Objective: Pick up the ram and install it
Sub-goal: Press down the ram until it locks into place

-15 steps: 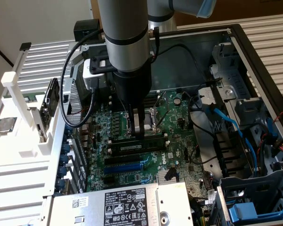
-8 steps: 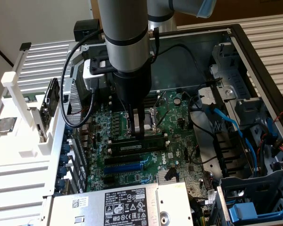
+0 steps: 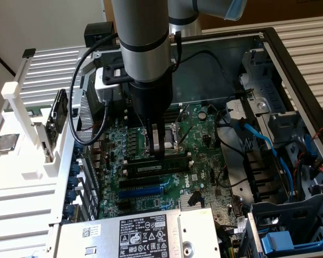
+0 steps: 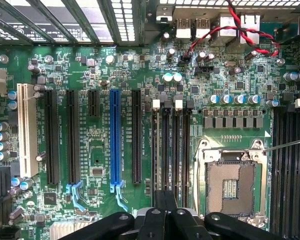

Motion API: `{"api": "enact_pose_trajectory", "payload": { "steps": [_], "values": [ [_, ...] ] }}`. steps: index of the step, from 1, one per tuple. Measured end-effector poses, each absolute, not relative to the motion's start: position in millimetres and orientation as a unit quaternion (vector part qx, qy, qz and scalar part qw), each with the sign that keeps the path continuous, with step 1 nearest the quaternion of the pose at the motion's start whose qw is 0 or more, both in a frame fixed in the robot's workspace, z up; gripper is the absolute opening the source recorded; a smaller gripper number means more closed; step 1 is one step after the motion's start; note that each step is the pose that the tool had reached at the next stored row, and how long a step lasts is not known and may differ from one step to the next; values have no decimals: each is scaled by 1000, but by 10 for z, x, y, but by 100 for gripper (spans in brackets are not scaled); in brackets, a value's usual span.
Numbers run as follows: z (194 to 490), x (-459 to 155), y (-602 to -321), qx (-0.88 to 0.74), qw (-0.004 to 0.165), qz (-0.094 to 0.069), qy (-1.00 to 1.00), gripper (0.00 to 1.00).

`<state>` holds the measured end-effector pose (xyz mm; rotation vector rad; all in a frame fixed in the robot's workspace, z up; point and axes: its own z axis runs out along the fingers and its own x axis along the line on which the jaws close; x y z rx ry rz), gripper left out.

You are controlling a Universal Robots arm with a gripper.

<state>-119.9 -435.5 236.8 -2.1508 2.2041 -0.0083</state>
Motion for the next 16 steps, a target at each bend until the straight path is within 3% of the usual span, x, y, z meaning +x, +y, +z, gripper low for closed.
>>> {"api": "enact_pose_trajectory", "payload": {
  "steps": [16],
  "values": [
    [2341,-1214,-4346,-698,31,-3,715,10]
  ]
}}
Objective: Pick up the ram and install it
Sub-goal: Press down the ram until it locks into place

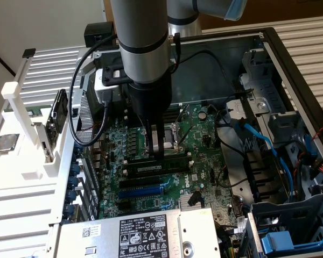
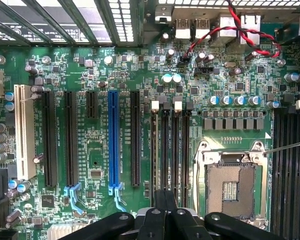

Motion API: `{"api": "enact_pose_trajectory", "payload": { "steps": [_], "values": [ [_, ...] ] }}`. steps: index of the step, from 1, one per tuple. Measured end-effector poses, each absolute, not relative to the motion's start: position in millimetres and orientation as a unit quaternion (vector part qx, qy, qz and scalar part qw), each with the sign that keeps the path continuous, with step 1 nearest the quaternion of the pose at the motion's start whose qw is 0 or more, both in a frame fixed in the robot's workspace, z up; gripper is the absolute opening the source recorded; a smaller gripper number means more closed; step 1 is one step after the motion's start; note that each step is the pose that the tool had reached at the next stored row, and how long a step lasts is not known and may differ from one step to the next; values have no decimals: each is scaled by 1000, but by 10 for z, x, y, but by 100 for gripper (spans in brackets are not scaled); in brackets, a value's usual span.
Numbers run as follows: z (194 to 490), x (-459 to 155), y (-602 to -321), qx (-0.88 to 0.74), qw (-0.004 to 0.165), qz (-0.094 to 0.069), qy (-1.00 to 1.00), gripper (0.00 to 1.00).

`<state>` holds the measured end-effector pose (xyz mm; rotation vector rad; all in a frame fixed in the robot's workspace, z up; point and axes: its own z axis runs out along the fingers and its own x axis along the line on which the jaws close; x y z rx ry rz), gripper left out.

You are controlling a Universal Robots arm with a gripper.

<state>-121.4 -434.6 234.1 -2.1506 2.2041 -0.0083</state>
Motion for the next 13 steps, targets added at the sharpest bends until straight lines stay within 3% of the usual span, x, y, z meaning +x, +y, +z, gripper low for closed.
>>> {"api": "enact_pose_trajectory", "payload": {
  "steps": [13],
  "values": [
    [2308,-1215,-4352,-698,31,-3,715,10]
  ]
}}
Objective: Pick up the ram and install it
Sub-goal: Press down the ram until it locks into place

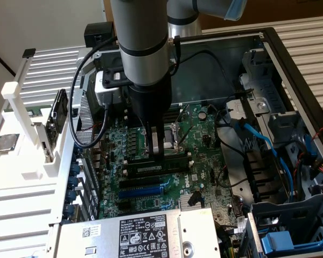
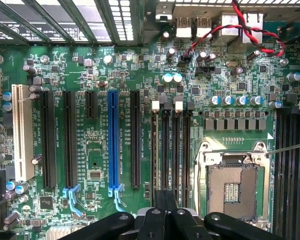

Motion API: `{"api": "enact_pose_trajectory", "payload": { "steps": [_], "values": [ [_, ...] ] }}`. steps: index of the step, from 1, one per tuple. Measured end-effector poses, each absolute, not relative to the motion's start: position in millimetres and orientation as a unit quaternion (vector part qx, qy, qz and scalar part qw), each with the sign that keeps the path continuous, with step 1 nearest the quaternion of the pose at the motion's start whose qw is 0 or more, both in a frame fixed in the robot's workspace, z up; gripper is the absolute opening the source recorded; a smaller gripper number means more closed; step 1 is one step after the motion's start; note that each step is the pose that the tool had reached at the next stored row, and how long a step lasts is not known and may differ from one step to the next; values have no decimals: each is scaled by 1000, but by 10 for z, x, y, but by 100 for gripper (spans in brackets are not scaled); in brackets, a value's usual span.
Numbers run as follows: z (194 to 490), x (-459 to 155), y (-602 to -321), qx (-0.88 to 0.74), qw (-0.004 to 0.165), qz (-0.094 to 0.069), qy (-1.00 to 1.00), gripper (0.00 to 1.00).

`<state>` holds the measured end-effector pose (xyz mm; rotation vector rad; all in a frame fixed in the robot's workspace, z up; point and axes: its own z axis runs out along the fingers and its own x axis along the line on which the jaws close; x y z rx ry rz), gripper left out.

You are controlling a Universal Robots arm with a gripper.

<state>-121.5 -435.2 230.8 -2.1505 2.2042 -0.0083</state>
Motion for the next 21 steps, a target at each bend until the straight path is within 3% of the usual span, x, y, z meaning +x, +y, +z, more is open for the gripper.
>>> {"api": "enact_pose_trajectory", "payload": {
  "steps": [21],
  "values": [
    [2303,-1214,-4369,-698,31,-3,715,10]
  ]
}}
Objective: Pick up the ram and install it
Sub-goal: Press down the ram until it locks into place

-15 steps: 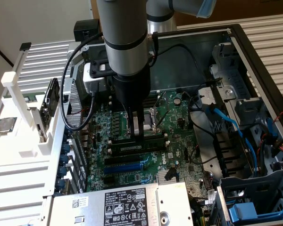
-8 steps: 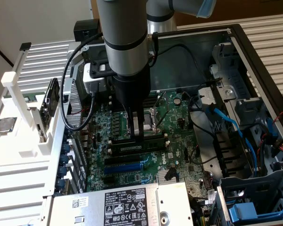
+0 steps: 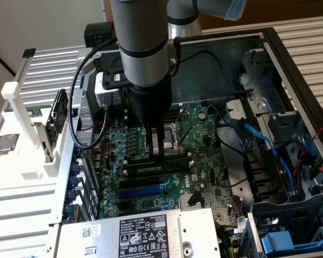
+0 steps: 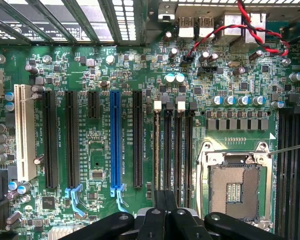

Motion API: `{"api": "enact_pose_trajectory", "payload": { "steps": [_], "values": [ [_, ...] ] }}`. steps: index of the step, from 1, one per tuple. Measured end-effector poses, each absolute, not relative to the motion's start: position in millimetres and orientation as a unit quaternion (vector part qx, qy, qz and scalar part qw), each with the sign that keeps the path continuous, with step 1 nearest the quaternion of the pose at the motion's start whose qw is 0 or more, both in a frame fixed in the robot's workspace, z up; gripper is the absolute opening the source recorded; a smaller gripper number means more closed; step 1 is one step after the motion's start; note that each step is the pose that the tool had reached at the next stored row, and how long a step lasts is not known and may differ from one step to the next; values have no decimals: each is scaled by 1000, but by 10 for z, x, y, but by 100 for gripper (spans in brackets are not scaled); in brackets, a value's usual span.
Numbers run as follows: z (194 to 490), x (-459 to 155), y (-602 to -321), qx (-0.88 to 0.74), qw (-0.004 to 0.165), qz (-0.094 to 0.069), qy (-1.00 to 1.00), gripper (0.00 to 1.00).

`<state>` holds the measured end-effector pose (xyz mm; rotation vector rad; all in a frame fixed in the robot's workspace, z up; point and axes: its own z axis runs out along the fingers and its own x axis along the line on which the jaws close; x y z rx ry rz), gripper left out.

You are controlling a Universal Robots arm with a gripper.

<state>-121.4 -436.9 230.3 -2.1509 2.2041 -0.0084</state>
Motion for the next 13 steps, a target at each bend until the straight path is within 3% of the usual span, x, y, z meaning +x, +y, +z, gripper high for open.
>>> {"api": "enact_pose_trajectory", "payload": {
  "steps": [13],
  "values": [
    [2296,-1215,-4369,-698,31,-3,715,10]
  ]
}}
